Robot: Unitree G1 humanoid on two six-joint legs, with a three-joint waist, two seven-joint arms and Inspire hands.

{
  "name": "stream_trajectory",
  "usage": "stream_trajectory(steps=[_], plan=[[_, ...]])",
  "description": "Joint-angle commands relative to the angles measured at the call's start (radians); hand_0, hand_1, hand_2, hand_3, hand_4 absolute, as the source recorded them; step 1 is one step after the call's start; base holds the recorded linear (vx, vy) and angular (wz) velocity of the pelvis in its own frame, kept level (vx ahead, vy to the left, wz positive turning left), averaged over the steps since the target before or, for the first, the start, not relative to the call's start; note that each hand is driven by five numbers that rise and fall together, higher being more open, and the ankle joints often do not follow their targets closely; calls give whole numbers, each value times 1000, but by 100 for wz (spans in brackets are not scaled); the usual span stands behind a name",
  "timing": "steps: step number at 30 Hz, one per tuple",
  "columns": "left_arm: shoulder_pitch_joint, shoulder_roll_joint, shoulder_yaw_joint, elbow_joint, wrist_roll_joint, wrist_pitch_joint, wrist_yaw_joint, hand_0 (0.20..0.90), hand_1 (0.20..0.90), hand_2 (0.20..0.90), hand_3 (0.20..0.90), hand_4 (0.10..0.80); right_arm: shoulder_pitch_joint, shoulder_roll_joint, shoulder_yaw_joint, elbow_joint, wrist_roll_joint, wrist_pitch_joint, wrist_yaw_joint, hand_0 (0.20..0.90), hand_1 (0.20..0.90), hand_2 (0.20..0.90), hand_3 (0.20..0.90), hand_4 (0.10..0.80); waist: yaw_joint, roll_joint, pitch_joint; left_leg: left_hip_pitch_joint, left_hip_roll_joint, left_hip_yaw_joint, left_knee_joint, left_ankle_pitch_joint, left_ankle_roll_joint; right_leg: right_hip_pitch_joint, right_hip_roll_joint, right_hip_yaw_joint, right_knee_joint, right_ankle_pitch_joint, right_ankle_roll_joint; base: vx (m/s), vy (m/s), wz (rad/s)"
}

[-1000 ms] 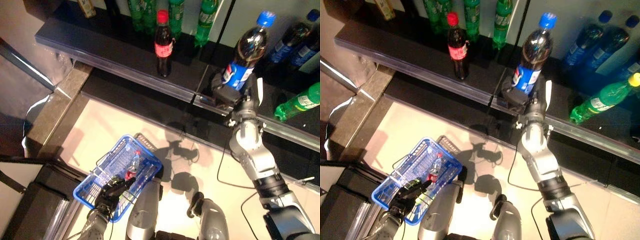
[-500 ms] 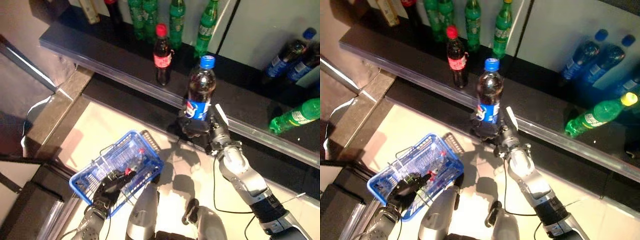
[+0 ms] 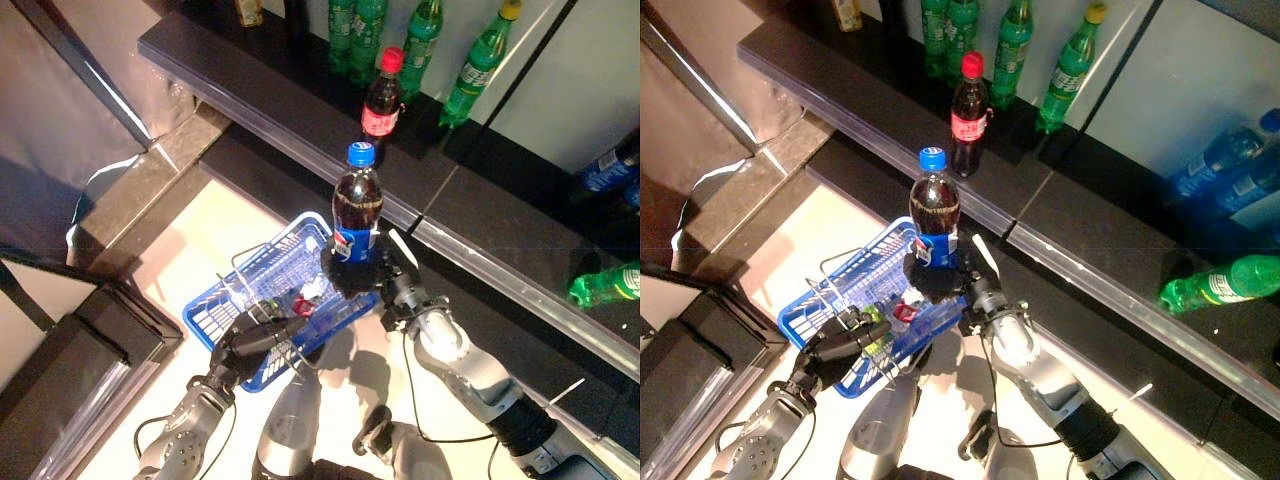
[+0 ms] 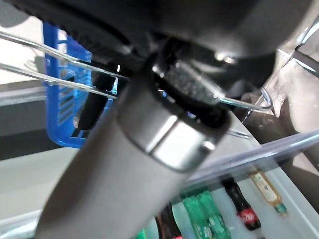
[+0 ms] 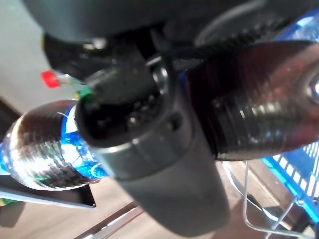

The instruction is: Pick up the drink and place into the basket.

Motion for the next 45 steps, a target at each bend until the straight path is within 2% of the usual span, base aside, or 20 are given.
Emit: stream_trajectory(steps=[1, 6, 14, 25, 28, 37, 45], plan=[[-23, 66, 26, -391, -87, -142, -260, 300, 300, 300, 200, 100, -144, 57, 16, -87, 15, -160, -38, 300, 300, 300, 200, 100, 16, 27, -175, -1, -5, -68, 78, -66, -17, 19, 19, -25, -66, 129, -61, 26, -24, 14], [-57, 97, 10, -481, -135, -115, -383, 300, 300, 300, 200, 100, -159, 94, 51, -58, 5, -157, -83, 300, 300, 300, 200, 100, 36, 29, -175, -1, -19, -92, 75, -70, -16, 24, 14, -40, -72, 134, -56, 17, -11, 17], [-133, 108, -39, -566, -182, -74, -525, 300, 300, 300, 200, 100, -170, 165, 112, 41, -22, -132, -117, 300, 300, 300, 200, 100, 48, 28, -183, 3, -33, -113, 74, -71, -14, 31, 9, -47, -80, 140, -49, 25, 4, 7], [-165, 131, -53, -600, -214, -56, -636, 300, 300, 300, 200, 100, -156, 204, 156, 158, -52, -129, -105, 300, 300, 300, 200, 100, 55, 34, -195, 7, -42, -118, 70, -74, -11, 37, 0, -50, -93, 146, -43, 9, 7, 3], [-166, 130, -45, -612, -260, -43, -721, 300, 300, 300, 200, 100, -154, 219, 154, 208, -86, -114, -113, 300, 300, 300, 200, 100, 61, 36, -200, 1, -46, -115, 74, -76, -11, 39, -3, -56, -92, 145, -42, 0, 0, 0], [-166, 132, -33, -626, -264, -27, -755, 300, 300, 300, 200, 100, -111, 251, 166, 321, -89, -103, -119, 300, 300, 300, 200, 100, 72, 40, -200, -3, -50, -118, 71, -74, -10, 41, -6, -65, -94, 146, -38, 0, 0, 1], [-160, 110, -34, -627, -264, -32, -794, 300, 300, 300, 200, 100, -62, 314, 185, 423, -92, -138, -140, 300, 300, 300, 200, 100, 75, 49, -188, -3, -52, -122, 56, -66, -9, 31, -5, -61, -98, 152, -35, -15, -2, 5]])
